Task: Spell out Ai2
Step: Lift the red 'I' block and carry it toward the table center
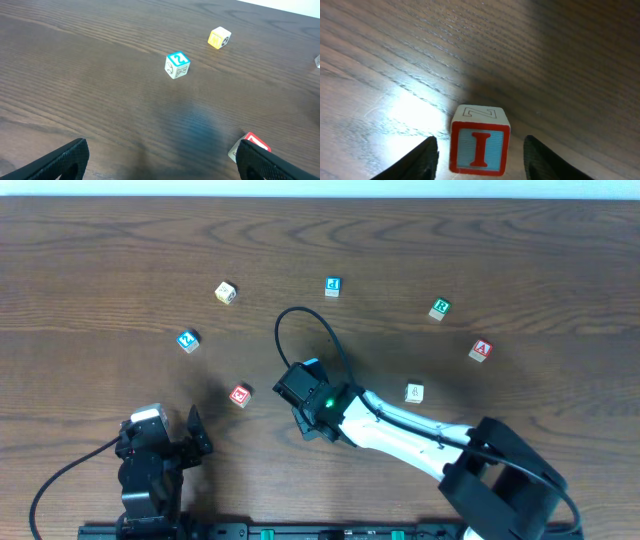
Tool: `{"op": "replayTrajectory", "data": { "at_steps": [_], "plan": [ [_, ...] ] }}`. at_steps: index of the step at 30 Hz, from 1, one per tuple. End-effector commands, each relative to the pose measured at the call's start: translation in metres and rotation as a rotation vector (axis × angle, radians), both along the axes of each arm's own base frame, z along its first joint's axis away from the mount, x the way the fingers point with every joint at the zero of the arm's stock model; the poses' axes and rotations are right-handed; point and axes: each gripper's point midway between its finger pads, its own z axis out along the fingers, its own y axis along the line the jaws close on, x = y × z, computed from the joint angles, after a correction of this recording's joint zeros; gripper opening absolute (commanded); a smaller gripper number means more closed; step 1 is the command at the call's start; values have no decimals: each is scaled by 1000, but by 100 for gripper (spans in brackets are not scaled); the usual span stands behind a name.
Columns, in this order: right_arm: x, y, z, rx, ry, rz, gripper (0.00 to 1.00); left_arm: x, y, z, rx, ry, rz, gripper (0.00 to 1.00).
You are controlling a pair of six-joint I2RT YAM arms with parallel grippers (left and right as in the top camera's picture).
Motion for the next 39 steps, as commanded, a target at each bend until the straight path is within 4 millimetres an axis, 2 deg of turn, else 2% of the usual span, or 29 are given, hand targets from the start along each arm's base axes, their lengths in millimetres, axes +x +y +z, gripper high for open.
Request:
{"op": "replayTrajectory", "data": {
  "at_steps": [1, 9, 18, 29, 34, 39],
  "plan": [
    [2, 9, 0, -1, -20, 36, 51, 0, 0, -5, 10, 9, -5, 95],
    [3, 14, 1, 18, -27, 54, 51, 0, 0, -5, 10, 9, -5, 95],
    [2, 12, -4, 5, -16, 53, 34, 0, 0, -5, 10, 9, -5, 95],
    [4, 13, -2, 6, -16, 50, 27, 0, 0, -5, 10, 9, -5, 95],
    [22, 19, 21, 12, -58, 15, 22, 0, 0, -5, 10, 9, -5, 95],
    [64, 21, 69, 44, -154, -127, 16, 0, 0, -5, 10, 9, -5, 95]
  ]
}}
